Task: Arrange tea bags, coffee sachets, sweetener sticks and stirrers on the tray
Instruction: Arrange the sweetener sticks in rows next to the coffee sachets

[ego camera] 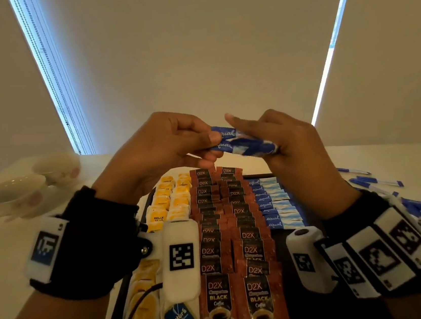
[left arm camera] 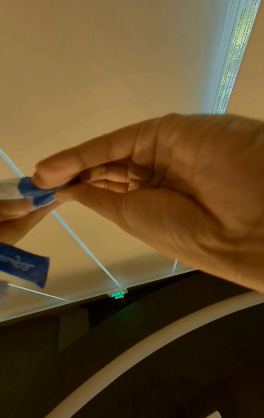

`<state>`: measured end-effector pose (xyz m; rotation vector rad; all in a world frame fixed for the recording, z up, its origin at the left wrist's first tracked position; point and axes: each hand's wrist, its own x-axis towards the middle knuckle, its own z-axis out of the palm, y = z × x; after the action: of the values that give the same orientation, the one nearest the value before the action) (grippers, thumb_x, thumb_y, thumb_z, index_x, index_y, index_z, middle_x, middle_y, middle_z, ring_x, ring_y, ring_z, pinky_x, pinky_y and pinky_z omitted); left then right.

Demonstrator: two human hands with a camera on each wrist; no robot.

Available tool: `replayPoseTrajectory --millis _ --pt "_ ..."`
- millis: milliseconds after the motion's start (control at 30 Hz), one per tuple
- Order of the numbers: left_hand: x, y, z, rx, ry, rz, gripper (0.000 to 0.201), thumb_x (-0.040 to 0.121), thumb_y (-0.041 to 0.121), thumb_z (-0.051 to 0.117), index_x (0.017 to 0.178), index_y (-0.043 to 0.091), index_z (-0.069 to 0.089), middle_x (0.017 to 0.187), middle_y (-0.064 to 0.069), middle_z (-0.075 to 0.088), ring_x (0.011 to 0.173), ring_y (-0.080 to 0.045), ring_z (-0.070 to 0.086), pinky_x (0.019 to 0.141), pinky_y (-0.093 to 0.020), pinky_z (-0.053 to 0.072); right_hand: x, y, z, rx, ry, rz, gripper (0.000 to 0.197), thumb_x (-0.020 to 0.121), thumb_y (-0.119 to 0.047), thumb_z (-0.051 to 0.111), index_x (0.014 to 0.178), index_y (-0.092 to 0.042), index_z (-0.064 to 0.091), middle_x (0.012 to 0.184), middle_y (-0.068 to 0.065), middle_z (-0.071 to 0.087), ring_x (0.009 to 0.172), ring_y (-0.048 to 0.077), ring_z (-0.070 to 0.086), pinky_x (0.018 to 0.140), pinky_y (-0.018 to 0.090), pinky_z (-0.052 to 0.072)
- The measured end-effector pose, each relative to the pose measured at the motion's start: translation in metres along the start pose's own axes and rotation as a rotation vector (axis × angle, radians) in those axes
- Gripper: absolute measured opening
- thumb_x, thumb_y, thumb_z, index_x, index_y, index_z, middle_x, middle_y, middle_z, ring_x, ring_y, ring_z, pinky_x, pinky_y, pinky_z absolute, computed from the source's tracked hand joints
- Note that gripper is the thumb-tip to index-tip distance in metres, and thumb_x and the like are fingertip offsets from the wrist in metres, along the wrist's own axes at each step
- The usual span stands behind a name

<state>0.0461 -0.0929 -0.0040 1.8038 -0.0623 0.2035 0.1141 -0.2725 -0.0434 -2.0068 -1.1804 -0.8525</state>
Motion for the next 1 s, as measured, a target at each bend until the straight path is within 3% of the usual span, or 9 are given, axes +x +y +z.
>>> replayPoseTrajectory --millis 67,100,167,233,300,433,567,833,1000 --pt "0.001 0.0 -0.001 0.009 0.019 0.01 0.013 0.08 0.015 0.065 0.088 0.005 0.067 0.072 -0.007 0.072 0.064 -0.011 0.067 0.061 -0.02 0.056 0.004 -0.008 -0.007 0.179 0.013 0.231 0.026 0.089 -0.023 0.057 0.114 -0.019 0.063 0.085 0.013 0.063 0.077 0.032 0.062 0.068 0.039 0.052" --pt "0.001 0.001 -0.002 0.009 0.025 0.013 0.012 0.082 0.013 0.065 0.089 0.004 0.067 0.072 -0.007 0.072 0.064 -0.011 0.067 0.06 -0.019 0.056 0.006 -0.01 -0.011 0.263 -0.003 0.34 0.021 0.09 -0.033 0.055 0.104 -0.022 0.066 0.085 0.011 0.067 0.077 0.026 0.063 0.069 0.037 0.052" --pt "0.001 0.0 -0.005 0.016 0.042 0.022 0.009 0.083 0.012 0.064 0.088 0.004 0.066 0.071 -0.007 0.072 0.063 -0.01 0.066 0.059 -0.019 0.056 0.008 -0.013 -0.016 0.407 -0.058 0.492 0.029 0.083 -0.044 0.049 0.089 -0.023 0.067 0.068 -0.008 0.067 0.057 0.008 0.056 0.054 0.021 0.047" --pt "0.001 0.001 -0.007 0.027 0.065 0.042 0.008 0.083 0.012 0.064 0.088 0.005 0.065 0.069 -0.006 0.072 0.063 -0.011 0.067 0.059 -0.02 0.056 0.009 -0.015 -0.019 0.56 -0.095 0.639 0.025 0.086 -0.04 0.05 0.081 -0.019 0.064 0.056 -0.011 0.062 0.044 0.004 0.04 0.043 0.015 0.035" --pt "0.001 0.0 -0.009 0.039 0.079 0.051 0.009 0.082 0.013 0.065 0.087 0.006 0.065 0.07 -0.007 0.072 0.064 -0.012 0.068 0.06 -0.02 0.057 0.008 -0.014 -0.02 0.659 -0.132 0.745 0.02 0.091 -0.033 0.052 0.086 -0.016 0.062 0.059 -0.006 0.062 0.044 0.003 0.035 0.041 0.014 0.031" --pt "0.001 0.0 -0.009 0.063 0.065 0.066 0.019 0.077 0.018 0.066 0.092 0.006 0.065 0.076 -0.009 0.073 0.066 -0.014 0.069 0.062 -0.022 0.058 0.009 -0.014 -0.021 0.688 -0.137 0.805 0.013 0.091 -0.028 0.054 0.088 -0.017 0.06 0.067 0.0 0.06 0.041 0.003 0.035 0.039 0.013 0.031" --pt "0.001 0.001 -0.005 0.081 0.03 0.073 0.02 0.079 0.017 0.066 0.098 0.011 0.067 0.079 -0.009 0.074 0.066 -0.012 0.068 0.062 -0.02 0.057 0.008 -0.015 -0.021 0.691 -0.115 0.865 0.013 0.089 -0.026 0.058 0.084 -0.014 0.056 0.06 0.001 0.049 0.038 0.002 0.034 0.037 0.012 0.032" --pt "0.0 0.001 -0.004 0.042 0.018 0.103 0.023 0.069 0.022 0.067 0.085 0.008 0.062 0.077 -0.01 0.074 0.065 -0.015 0.07 0.06 -0.022 0.057 0.01 -0.019 -0.022 0.754 -0.138 0.961 0.016 0.087 -0.026 0.061 0.079 -0.012 0.059 0.055 0.0 0.042 0.037 0.004 0.029 0.036 0.014 0.026" --pt "0.002 -0.001 -0.003 0.053 0.031 0.1 0.02 0.068 0.022 0.068 0.078 0.008 0.059 0.077 -0.012 0.074 0.069 -0.018 0.072 0.061 -0.024 0.059 0.01 -0.021 -0.024 0.7 -0.049 0.963 0.015 0.084 -0.023 0.066 0.071 -0.016 0.061 0.058 0.002 0.051 0.038 0.003 0.033 0.038 0.014 0.03"
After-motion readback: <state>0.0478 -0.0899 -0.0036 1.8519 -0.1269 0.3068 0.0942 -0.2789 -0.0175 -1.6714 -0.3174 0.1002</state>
